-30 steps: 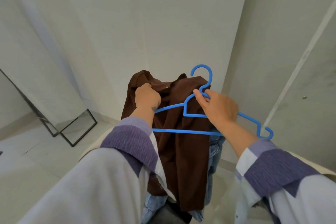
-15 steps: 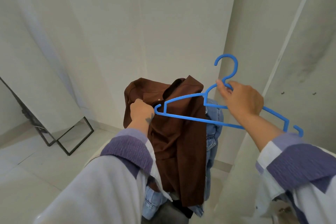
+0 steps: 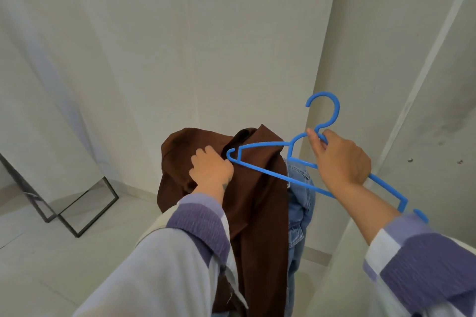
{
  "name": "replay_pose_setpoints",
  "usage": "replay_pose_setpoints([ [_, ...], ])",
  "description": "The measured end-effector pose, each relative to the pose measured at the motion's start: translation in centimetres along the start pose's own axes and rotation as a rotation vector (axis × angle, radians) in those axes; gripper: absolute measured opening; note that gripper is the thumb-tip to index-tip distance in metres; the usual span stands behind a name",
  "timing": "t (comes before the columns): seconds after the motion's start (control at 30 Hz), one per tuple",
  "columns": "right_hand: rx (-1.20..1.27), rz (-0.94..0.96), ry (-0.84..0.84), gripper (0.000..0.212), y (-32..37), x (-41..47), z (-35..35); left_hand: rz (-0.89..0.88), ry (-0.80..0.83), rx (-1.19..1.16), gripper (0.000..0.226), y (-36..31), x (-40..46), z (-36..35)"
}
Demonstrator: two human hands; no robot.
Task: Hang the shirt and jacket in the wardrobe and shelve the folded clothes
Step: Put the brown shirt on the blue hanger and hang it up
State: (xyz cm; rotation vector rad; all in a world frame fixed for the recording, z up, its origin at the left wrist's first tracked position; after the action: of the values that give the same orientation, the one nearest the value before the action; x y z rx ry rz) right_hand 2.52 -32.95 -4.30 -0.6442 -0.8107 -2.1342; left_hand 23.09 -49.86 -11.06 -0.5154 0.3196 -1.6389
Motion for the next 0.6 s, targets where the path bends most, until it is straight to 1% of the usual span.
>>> replay_pose_setpoints([
  [0.07, 0.004, -0.011, 0.02, 0.055, -0.4, 0.0, -1.2, 0.091, 0.042, -0.066, 0.067, 0.7, 0.3, -1.2],
  [0.1, 0.006, -0.014, 0.029, 0.055, -0.5, -0.1, -1.6, 0.129, 0.05, -0.086, 0.069, 1.1, 0.5, -1.7],
  [0.13, 0.008, -0.017, 0.037, 0.055, -0.6, -0.2, -2.1, 0.16, 0.054, -0.101, 0.065, 1.6, 0.7, -2.1],
  [0.23, 0.026, -0.021, 0.059, 0.054, -0.6, -0.4, -3.0, 0.194, 0.037, -0.119, 0.041, 2.1, 1.2, -2.1],
  [0.33, 0.03, -0.017, 0.065, 0.054, 0.0, -0.6, -3.6, 0.199, -0.057, -0.214, 0.036, 1.4, 1.4, -0.9],
  [0.4, 0.04, -0.004, 0.066, 0.054, 0.8, -0.6, -3.6, 0.148, -0.108, -0.283, 0.028, 0.6, 1.4, 0.4],
  [0.47, 0.066, 0.001, 0.069, 0.053, 2.0, -0.6, -3.4, 0.052, -0.16, -0.3, 0.021, -0.1, 1.6, 2.0],
  [0.6, 0.129, 0.024, 0.096, 0.05, 5.4, -0.8, -3.3, -0.152, -0.274, -0.248, 0.03, -1.5, 1.2, 5.1],
])
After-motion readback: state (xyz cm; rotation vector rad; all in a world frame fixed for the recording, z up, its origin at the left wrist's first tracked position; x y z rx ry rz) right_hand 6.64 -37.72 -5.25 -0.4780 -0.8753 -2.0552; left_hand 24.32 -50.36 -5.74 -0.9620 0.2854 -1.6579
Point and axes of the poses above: each hand's wrist, its own x-axis towards the middle knuckle, its own z-axis out of the back of the hand, y = z × x, the point moved 5 cm from there along x, towards the middle knuckle, and after that the axes turned 4 degrees about -y, right-handed, at the moved point
